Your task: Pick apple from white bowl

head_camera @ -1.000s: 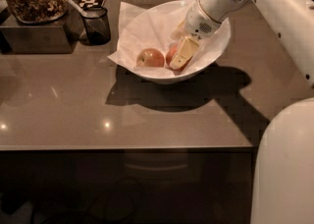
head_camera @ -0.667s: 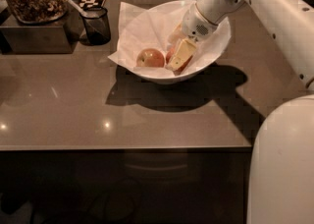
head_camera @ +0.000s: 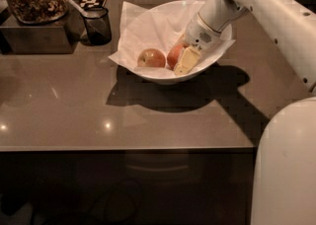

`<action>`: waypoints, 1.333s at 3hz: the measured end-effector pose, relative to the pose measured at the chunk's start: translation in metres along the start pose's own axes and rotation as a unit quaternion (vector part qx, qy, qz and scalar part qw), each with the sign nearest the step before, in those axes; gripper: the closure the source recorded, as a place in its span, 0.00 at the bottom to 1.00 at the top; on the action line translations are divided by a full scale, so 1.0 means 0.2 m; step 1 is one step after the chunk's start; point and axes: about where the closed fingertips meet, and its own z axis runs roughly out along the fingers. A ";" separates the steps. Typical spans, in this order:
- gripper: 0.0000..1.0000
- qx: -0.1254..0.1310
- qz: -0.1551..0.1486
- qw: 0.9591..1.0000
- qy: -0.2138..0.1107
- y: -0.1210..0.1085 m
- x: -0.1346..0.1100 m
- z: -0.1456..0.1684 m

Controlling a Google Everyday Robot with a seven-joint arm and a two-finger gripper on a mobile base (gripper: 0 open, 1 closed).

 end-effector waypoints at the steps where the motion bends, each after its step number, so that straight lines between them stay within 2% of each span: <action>1: 0.48 -0.009 0.011 1.000 0.014 0.04 0.07 0.00; 2: 0.71 -0.003 0.013 1.000 0.017 0.04 0.07 -0.03; 3: 0.94 0.029 0.004 1.000 0.001 0.03 -0.01 -0.15; 4: 1.00 0.066 -0.024 0.995 -0.075 0.04 -0.18 -0.35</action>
Offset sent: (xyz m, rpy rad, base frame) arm -0.0152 -0.0252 0.0104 -0.0429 0.0046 -0.0343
